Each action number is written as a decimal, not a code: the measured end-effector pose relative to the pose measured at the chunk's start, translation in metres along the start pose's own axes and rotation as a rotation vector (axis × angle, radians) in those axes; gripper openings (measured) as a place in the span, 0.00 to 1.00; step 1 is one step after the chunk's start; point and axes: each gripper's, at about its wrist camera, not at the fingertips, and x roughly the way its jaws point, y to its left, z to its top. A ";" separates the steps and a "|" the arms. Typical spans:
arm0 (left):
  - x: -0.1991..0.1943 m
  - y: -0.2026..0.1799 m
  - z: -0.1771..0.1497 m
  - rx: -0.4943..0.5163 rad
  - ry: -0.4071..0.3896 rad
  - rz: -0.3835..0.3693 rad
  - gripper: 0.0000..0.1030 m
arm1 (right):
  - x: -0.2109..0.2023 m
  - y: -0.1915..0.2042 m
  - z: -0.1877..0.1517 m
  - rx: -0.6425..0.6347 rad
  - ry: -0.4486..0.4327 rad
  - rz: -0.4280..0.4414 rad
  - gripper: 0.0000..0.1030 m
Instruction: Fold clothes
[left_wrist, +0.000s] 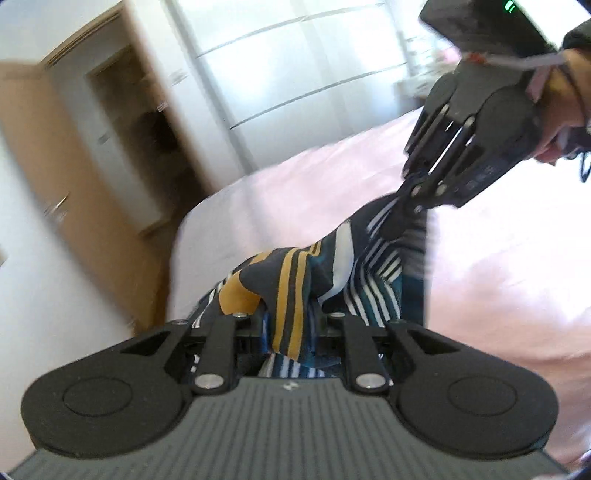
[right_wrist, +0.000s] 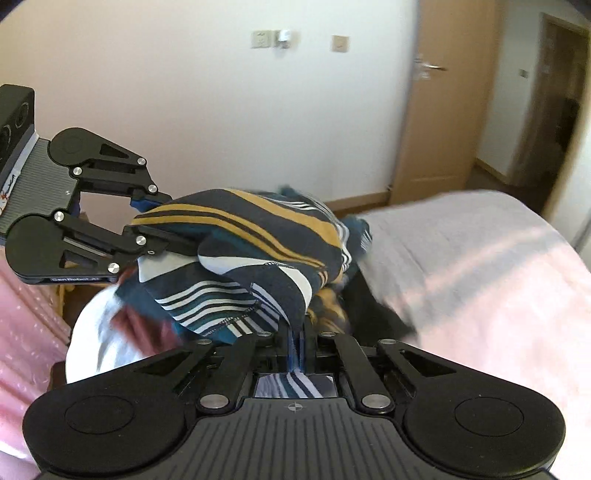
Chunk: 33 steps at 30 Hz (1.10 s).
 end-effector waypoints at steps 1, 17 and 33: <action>-0.003 -0.030 0.009 0.013 -0.003 -0.034 0.15 | -0.027 -0.003 -0.016 0.011 0.001 -0.015 0.01; 0.021 -0.433 0.076 0.020 0.153 -0.704 0.27 | -0.333 -0.006 -0.415 0.599 0.330 -0.375 0.01; 0.096 -0.420 -0.061 0.669 0.308 -0.451 0.71 | -0.208 0.033 -0.503 0.852 0.311 -0.385 0.82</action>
